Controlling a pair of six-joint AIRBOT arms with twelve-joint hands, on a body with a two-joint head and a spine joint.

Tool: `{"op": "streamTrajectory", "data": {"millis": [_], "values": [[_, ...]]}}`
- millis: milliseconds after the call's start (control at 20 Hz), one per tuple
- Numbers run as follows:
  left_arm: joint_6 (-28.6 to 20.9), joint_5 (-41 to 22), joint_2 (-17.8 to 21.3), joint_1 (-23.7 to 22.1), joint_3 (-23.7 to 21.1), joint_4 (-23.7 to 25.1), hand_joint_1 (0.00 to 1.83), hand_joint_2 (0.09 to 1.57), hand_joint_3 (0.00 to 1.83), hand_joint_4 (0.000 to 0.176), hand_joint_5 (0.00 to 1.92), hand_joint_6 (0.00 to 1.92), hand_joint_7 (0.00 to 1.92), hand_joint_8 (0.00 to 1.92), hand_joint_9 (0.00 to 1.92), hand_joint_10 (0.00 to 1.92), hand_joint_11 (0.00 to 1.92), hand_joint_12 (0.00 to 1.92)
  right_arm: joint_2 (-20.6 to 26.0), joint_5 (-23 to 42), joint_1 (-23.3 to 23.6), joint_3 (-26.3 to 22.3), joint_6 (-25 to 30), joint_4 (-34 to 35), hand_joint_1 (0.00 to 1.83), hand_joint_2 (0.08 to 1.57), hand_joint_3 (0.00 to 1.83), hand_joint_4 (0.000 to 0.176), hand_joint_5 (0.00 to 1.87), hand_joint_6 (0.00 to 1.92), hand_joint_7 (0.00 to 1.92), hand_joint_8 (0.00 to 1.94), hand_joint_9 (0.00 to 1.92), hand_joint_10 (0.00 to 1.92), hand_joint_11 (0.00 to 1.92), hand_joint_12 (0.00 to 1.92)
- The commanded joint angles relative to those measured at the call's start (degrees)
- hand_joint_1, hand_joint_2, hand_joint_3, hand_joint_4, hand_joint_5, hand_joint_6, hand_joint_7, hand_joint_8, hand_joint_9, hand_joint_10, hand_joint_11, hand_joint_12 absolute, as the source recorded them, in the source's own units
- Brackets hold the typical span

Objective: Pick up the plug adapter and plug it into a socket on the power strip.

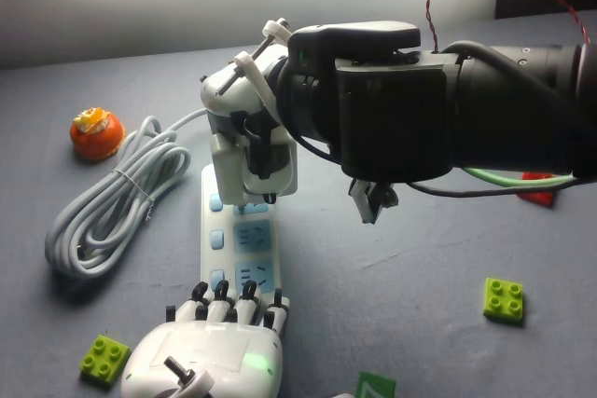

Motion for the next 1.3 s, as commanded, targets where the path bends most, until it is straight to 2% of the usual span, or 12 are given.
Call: {"op": "streamTrajectory", "data": {"millis": [0, 150, 250, 500, 750, 850, 950, 1000, 1250], "values": [[0.1, 2.0, 0.2, -0.3, 0.1, 3.9, 0.0, 1.27, 0.0, 0.0, 0.03, 0.0, 0.0, 0.0, 0.0, 0.0, 0.04, 0.03, 0.2, -2.0, 0.4, 0.5, 0.0, -2.8, 1.24, 1.14, 0.0, 0.0, 0.91, 0.94, 0.97, 1.22, 0.81, 1.19, 0.65, 1.62], [0.1, 2.0, 0.2, -0.2, 0.1, 3.8, 0.0, 1.27, 0.0, 0.0, 0.02, 0.0, 0.0, 0.0, 0.0, 0.0, 0.03, 0.03, 0.2, -2.9, 0.8, 1.1, -0.2, -2.8, 1.24, 1.14, 0.0, 0.0, 0.91, 0.92, 0.97, 1.21, 0.8, 1.2, 0.63, 1.64], [0.1, 2.0, 0.2, -0.4, 0.2, 3.6, 0.0, 1.26, 0.0, 0.0, 0.04, 0.01, 0.0, 0.0, 0.0, 0.0, 0.04, 0.03, 0.2, -2.9, 0.8, 1.2, -0.3, -2.8, 1.24, 1.14, 0.0, 0.0, 0.92, 0.91, 0.97, 1.22, 0.83, 1.2, 0.69, 1.6], [0.1, 2.1, 0.2, -0.3, 0.2, 3.5, 0.02, 1.27, 0.0, 0.0, 0.03, 0.0, 0.0, 0.0, 0.0, 0.0, 0.02, 0.04, 0.2, -3.0, 1.0, 1.2, -0.6, -2.8, 1.23, 1.16, 0.0, 0.0, 0.87, 0.98, 0.94, 1.26, 0.8, 1.22, 0.65, 1.64], [0.1, 2.1, 0.2, 0.1, 0.1, 3.5, 0.01, 1.26, 0.0, 0.0, 0.06, 0.01, 0.02, 0.0, 0.03, 0.01, 0.05, 0.07, 0.3, -3.1, 0.7, 1.3, -0.6, -2.8, 1.23, 1.16, 0.0, 0.0, 0.87, 0.99, 0.94, 1.27, 0.79, 1.23, 0.63, 1.66], [0.1, 2.2, 0.2, 0.1, 0.0, 3.5, 0.01, 1.26, 0.0, 0.0, 0.06, 0.0, 0.0, 0.0, 0.01, 0.0, 0.01, 0.13, 0.1, -3.3, 0.5, 1.3, -0.8, -2.8, 1.23, 1.15, 0.0, 0.0, 0.89, 0.97, 0.95, 1.25, 0.81, 1.22, 0.66, 1.62], [-0.8, 3.4, 0.2, 0.3, -0.2, 5.4, 0.0, 1.26, 0.0, 0.0, 0.05, 0.0, 0.0, 0.0, 0.0, 0.0, 0.0, 0.11, -0.1, -3.3, 0.5, 1.3, -0.8, -2.8, 1.23, 1.16, 0.0, 0.0, 0.86, 1.03, 0.95, 1.24, 0.79, 1.23, 0.62, 1.65], [-1.0, 3.4, 0.3, 0.3, -0.2, 5.6, 0.01, 1.26, 0.0, 0.0, 0.05, 0.0, 0.0, 0.0, 0.0, 0.0, 0.0, 0.09, -0.2, -3.3, 0.5, 1.3, -0.8, -2.8, 1.23, 1.15, 0.0, 0.0, 0.88, 0.98, 0.96, 1.23, 0.8, 1.23, 0.62, 1.66], [-1.7, 3.4, 0.3, 0.4, -0.4, 5.2, 0.0, 1.26, 0.0, 0.0, 0.01, 0.0, 0.0, 0.0, 0.0, 0.0, 0.0, 0.01, -0.8, -3.3, 0.4, 1.3, -1.2, -2.8, 1.23, 1.16, 0.0, 0.0, 0.88, 1.0, 0.94, 1.25, 0.78, 1.25, 0.6, 1.68]]}}
